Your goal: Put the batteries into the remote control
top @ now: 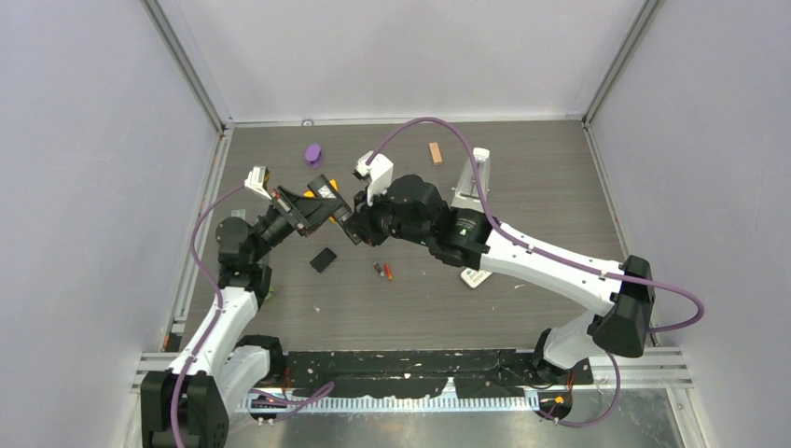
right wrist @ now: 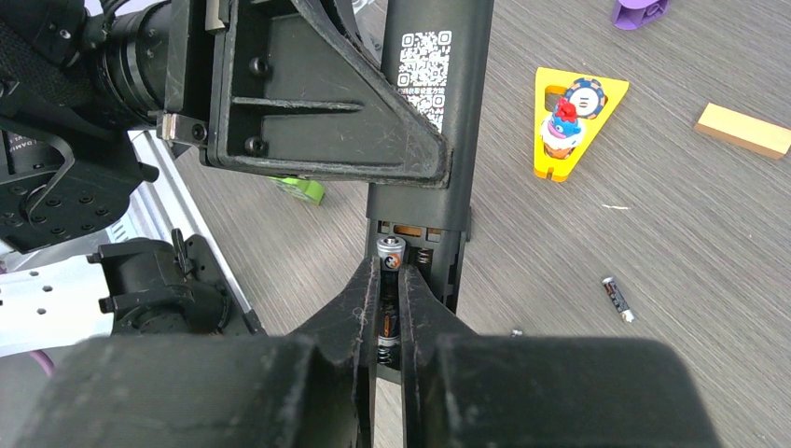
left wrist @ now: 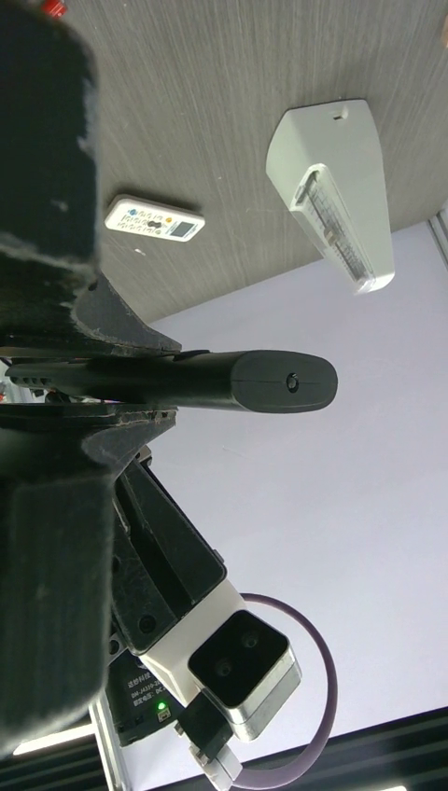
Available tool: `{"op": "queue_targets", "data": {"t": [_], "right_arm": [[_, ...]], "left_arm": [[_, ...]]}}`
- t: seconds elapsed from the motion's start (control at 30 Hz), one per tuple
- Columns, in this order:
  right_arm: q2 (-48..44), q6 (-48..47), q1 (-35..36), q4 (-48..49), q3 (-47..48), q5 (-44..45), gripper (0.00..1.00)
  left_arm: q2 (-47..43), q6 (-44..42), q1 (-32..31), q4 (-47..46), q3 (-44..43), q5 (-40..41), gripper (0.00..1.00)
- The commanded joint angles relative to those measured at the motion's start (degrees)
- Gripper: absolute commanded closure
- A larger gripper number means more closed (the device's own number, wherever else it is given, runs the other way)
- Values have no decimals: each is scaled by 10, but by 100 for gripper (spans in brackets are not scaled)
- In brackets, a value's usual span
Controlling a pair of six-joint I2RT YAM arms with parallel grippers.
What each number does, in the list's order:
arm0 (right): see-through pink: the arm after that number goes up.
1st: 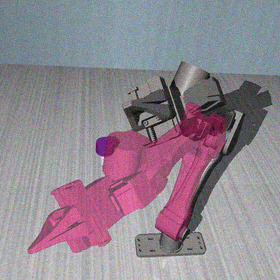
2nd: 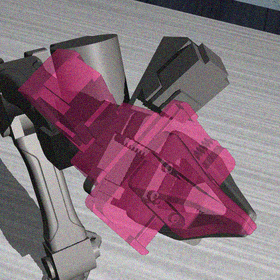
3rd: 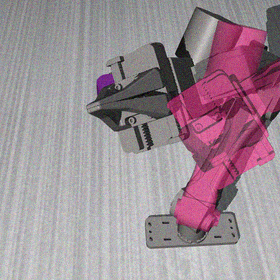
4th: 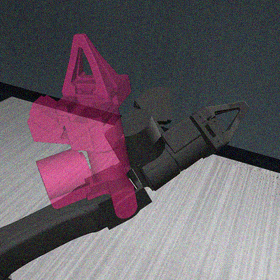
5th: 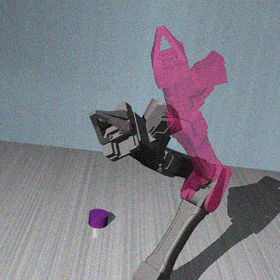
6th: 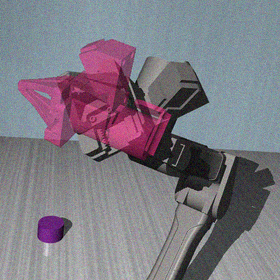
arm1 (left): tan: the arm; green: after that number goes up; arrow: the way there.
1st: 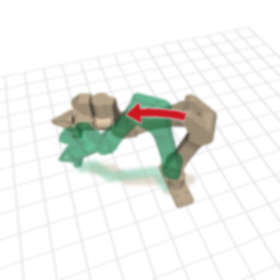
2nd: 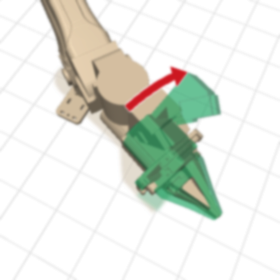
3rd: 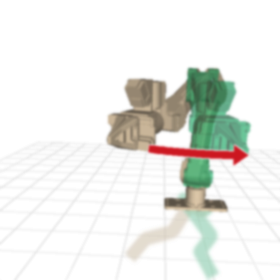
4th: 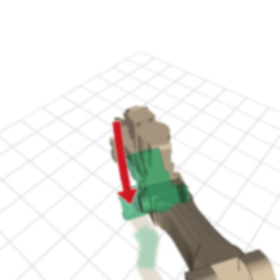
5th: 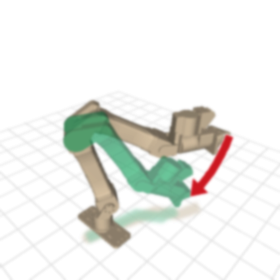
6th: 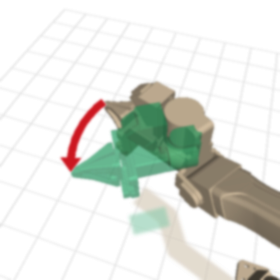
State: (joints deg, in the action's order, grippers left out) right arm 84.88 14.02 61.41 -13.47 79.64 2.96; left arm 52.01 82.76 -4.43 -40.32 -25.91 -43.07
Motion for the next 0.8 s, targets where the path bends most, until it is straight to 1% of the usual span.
{"op": "queue_targets", "data": {"t": [0.0,0.4,0.47,0.77], "right_arm": [[-4,-9,3,-4,-15,-2,86],[-10,6,4,-8,0,8,73],[-13,11,3,-9,4,9,68],[-27,34,-1,-27,30,24,50]], "left_arm": [[-6,31,0,-78,-7,0,100],[-17,-2,0,-42,1,-3,100],[-18,-8,0,-34,2,-3,100],[-16,-22,0,-25,6,-4,100]]}}
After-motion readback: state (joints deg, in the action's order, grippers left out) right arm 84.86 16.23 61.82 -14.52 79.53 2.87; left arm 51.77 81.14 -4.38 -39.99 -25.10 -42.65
